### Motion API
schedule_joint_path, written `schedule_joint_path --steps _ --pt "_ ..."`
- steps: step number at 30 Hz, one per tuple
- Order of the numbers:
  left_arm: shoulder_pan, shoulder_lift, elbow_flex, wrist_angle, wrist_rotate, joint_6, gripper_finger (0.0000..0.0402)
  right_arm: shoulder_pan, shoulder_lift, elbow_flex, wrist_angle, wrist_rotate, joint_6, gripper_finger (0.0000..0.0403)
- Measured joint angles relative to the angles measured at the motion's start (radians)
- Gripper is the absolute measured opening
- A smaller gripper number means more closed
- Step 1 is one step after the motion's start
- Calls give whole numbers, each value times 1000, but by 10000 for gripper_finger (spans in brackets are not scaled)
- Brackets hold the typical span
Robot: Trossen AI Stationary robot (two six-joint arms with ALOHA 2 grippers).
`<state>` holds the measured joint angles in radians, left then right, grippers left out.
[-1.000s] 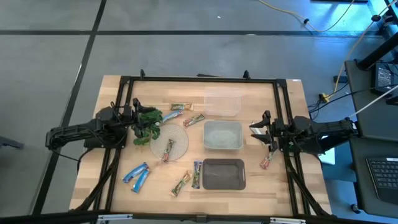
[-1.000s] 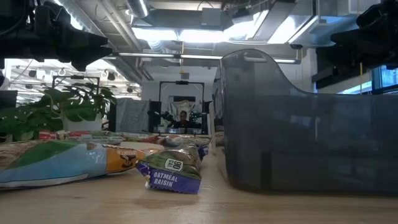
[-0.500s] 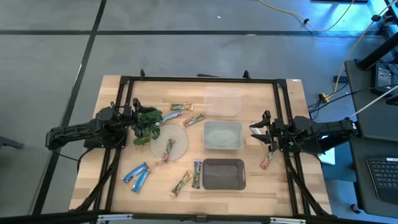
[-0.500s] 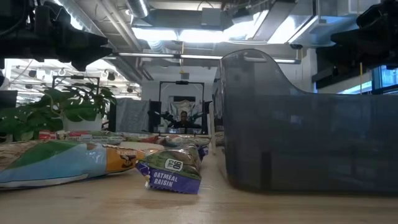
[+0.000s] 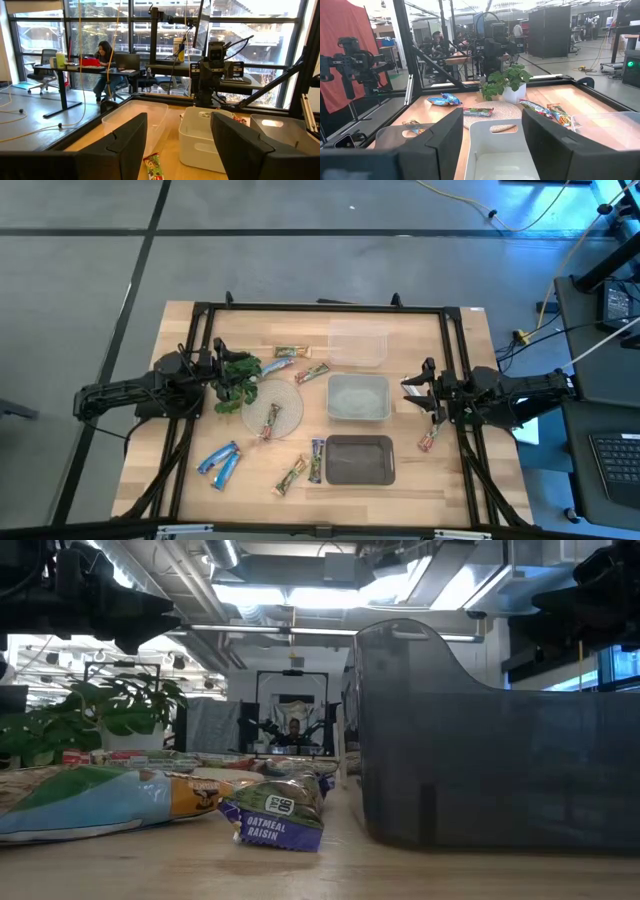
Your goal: Pick and place Granola Bars by type
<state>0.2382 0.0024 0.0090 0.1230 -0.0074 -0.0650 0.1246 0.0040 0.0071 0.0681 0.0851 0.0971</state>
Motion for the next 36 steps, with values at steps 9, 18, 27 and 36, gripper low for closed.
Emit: schedule_joint_path --steps 9,18,27,36 --pt "0 0 0 0 0 0 212 0 0 0 0 0 0 206" --pt "0 0 0 0 0 0 212 0 0 0 0 0 0 206" --pt "0 0 0 0 0 0 212 0 0 0 0 0 -20 206" --pt "0 0 0 0 0 0 212 -3 0 0 40 27 -20 206"
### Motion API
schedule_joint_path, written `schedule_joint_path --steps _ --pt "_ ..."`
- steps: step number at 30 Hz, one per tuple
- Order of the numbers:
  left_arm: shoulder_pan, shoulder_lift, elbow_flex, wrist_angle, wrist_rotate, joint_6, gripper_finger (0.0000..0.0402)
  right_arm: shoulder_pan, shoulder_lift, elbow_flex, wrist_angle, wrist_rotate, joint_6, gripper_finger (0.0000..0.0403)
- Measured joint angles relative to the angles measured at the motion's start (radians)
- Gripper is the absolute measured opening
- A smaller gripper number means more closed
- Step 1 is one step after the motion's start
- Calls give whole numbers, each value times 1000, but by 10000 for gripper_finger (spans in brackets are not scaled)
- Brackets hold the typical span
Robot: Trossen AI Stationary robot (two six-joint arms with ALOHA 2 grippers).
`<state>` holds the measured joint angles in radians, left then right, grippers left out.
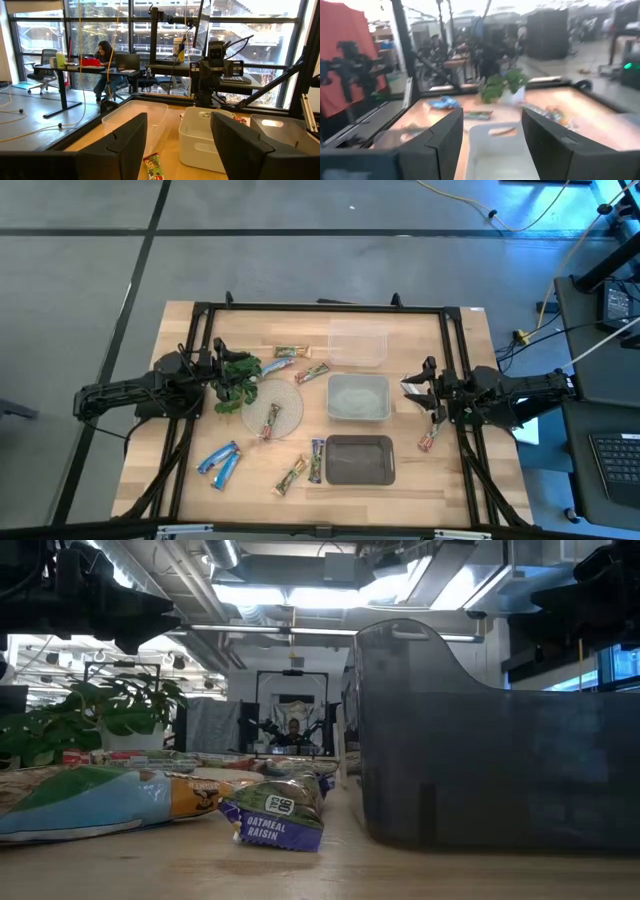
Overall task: Pick and place Granola Bars by type
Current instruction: Put the yellow granola bar into the transparent bin
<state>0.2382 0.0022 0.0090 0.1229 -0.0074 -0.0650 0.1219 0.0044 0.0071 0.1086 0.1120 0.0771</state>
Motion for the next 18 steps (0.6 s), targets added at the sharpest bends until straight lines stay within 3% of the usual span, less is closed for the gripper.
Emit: schedule_joint_path --steps 8,12,18 --pt "0 0 0 0 0 0 212 0 -1 1 144 145 -158 206" --pt "0 0 0 0 0 0 212 0 0 0 104 204 -138 206" --pt "0 0 0 0 0 0 212 0 0 0 58 209 -160 206"
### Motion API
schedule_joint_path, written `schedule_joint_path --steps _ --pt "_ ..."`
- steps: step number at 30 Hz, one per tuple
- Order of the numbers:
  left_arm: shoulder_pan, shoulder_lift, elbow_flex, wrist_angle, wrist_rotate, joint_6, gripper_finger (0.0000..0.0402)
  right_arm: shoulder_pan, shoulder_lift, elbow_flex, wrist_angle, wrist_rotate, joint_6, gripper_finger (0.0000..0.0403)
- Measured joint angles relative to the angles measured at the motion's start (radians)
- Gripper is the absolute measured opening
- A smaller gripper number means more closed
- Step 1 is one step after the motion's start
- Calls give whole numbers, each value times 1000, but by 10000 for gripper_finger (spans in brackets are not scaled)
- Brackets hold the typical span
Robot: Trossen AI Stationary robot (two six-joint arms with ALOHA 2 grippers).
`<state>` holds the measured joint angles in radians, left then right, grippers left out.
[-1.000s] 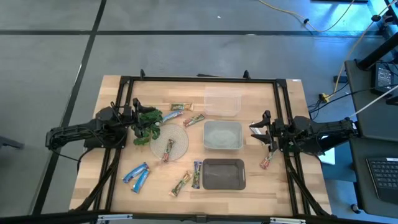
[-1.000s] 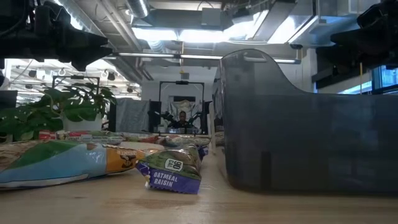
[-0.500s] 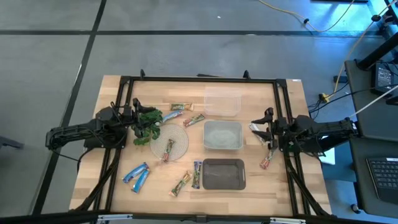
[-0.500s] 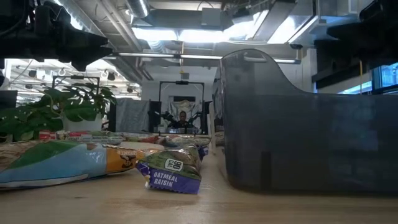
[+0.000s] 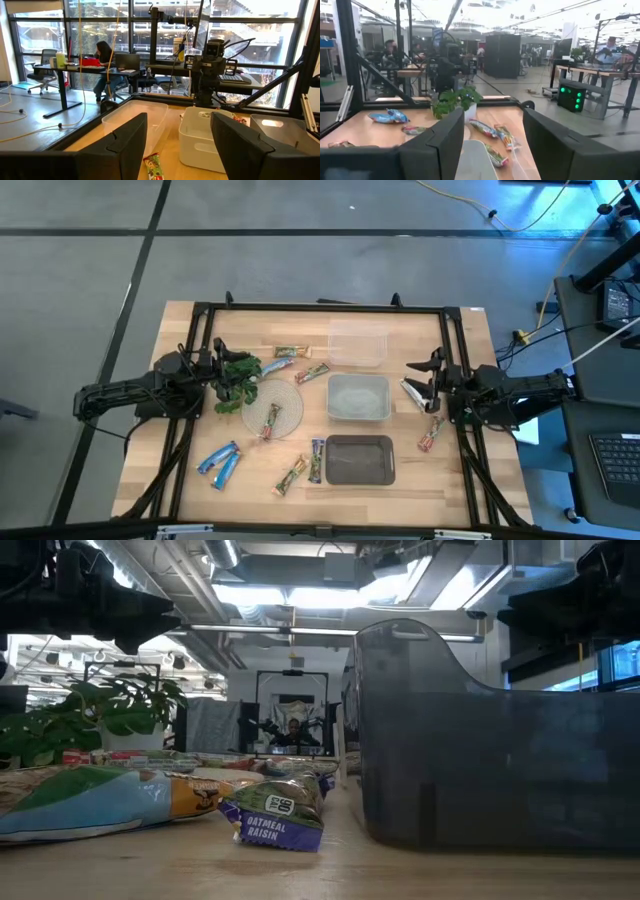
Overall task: Pick and place Granola Bars by type
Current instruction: Put the yellow granola bar into the transparent bin
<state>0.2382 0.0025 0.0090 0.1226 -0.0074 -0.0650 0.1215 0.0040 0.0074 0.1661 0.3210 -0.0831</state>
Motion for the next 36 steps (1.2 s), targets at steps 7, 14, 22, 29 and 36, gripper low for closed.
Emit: schedule_joint_path --steps 7,14,22,29,36 --pt "0 0 0 0 0 0 212 0 0 0 -5 0 2 206" --pt "0 0 0 0 0 0 212 -2 0 0 -11 33 -27 206" --pt "0 0 0 0 0 0 212 -2 0 0 -14 200 -25 206" --pt "0 0 0 0 0 0 212 -2 0 0 -35 202 0 206" --pt "0 0 0 10 0 0 212 -2 0 0 -38 274 -1 206"
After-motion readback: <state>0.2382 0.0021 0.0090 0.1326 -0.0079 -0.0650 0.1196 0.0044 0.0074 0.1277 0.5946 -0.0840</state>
